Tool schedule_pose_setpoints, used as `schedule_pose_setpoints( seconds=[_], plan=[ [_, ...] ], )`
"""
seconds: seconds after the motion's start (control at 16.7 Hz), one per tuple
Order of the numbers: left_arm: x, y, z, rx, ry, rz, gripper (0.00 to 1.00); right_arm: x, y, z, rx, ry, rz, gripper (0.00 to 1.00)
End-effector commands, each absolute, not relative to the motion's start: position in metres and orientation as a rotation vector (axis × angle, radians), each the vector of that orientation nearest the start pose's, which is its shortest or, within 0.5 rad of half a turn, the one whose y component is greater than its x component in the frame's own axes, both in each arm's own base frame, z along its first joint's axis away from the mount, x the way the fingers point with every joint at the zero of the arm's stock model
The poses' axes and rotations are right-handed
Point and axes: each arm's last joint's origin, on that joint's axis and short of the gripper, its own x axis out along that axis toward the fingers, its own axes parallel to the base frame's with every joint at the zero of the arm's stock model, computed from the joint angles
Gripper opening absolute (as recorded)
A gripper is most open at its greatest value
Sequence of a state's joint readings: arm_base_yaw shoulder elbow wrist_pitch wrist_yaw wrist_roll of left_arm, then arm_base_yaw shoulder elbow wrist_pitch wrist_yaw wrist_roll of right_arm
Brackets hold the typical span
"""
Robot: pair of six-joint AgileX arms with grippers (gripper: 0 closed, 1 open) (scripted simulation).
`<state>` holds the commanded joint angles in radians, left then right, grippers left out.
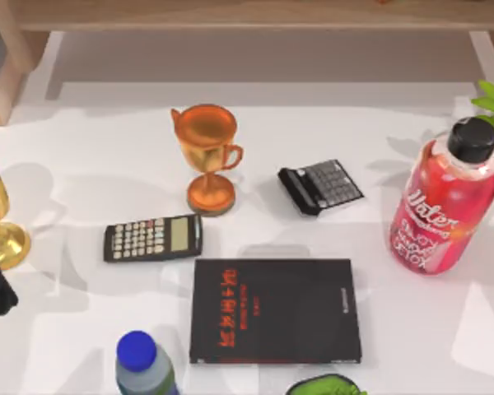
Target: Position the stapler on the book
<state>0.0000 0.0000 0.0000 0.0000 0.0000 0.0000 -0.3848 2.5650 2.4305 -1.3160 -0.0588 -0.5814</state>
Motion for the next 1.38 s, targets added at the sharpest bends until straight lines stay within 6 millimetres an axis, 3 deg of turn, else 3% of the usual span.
schedule_pose_setpoints(
  seconds=[0.18,0.36,0.54,0.72,0.84,1.02,1.2,1.38],
  plan=[
    [0.106,-0.001,0.16,0.0,0.0,0.0,1.0,0.463,-0.173,0.222,-0.135,1.366,0.112,0.0],
    [0.106,-0.001,0.16,0.0,0.0,0.0,1.0,0.448,-0.143,0.275,-0.099,1.278,0.056,0.0],
    [0.106,-0.001,0.16,0.0,0.0,0.0,1.0,0.431,-0.095,0.321,-0.047,1.191,0.023,0.0],
    [0.106,-0.001,0.16,0.0,0.0,0.0,1.0,0.412,-0.035,0.35,0.022,1.122,0.019,0.0],
    [0.106,-0.001,0.16,0.0,0.0,0.0,1.0,0.399,0.008,0.36,0.074,1.095,0.035,0.0],
    [0.106,-0.001,0.16,0.0,0.0,0.0,1.0,0.38,0.077,0.358,0.148,1.097,0.078,0.0],
    [0.106,-0.001,0.16,0.0,0.0,0.0,1.0,0.357,0.145,0.34,0.197,1.149,0.117,0.0],
    [0.106,-0.001,0.16,0.0,0.0,0.0,1.0,0.331,0.208,0.309,0.202,1.238,0.132,0.0]
  ],
)
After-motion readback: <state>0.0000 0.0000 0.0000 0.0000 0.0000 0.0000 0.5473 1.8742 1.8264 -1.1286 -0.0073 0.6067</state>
